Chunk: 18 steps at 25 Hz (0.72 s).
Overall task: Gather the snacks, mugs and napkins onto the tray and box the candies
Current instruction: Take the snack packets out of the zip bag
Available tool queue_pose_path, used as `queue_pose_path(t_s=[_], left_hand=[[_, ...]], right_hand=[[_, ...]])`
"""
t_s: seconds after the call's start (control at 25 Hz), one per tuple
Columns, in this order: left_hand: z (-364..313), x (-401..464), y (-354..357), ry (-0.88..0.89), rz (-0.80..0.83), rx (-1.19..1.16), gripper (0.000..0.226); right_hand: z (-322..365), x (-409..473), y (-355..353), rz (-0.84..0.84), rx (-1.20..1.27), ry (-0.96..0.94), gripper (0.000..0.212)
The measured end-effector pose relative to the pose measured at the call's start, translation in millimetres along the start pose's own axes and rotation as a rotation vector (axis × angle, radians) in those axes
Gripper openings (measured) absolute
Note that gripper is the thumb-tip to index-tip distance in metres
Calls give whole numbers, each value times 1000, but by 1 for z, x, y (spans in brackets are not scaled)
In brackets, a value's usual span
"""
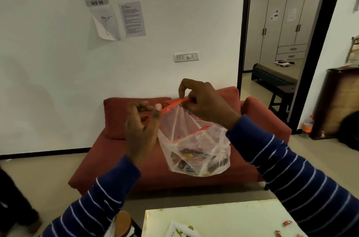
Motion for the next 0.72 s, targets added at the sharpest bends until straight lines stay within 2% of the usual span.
queue_pose_path(t_s=[0.12,0.24,0.32,0.4,0.48,0.56,0.64,0.72], left_hand=[[-5,-9,-1,233,138,172,44],[-13,-11,0,454,376,341,30],[-16,-8,0,455,467,438,28],[-17,-6,3,431,432,442,33],[-22,-8,9,409,405,439,33],[-22,-12,15,352,429,456,27],[-17,-18,17,316,460,466,18],[-12,-22,17,309,478,473,14]], right_hand=[[1,-3,2,3,-75,-26,15],[-1,-5,-2,1,-63,-31,16],[-2,-8,-4,28,-45,-25,15],[-4,-12,-2,69,-71,-16,12],[-8,-19,2,78,-220,-31,11],[-9,-27,5,31,-425,-126,7],[-8,-33,13,80,-331,-180,7],[-8,-39,26,269,-204,-169,10]])
Point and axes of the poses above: each hand's wrist, its own x-axis towards the middle knuckle, its own y-axis out of the palm, z = x × y, the point moved 2 cm from there along x, towards the middle knuckle, and after that the axes turned 7 degrees about -z, right-handed, at the moved point
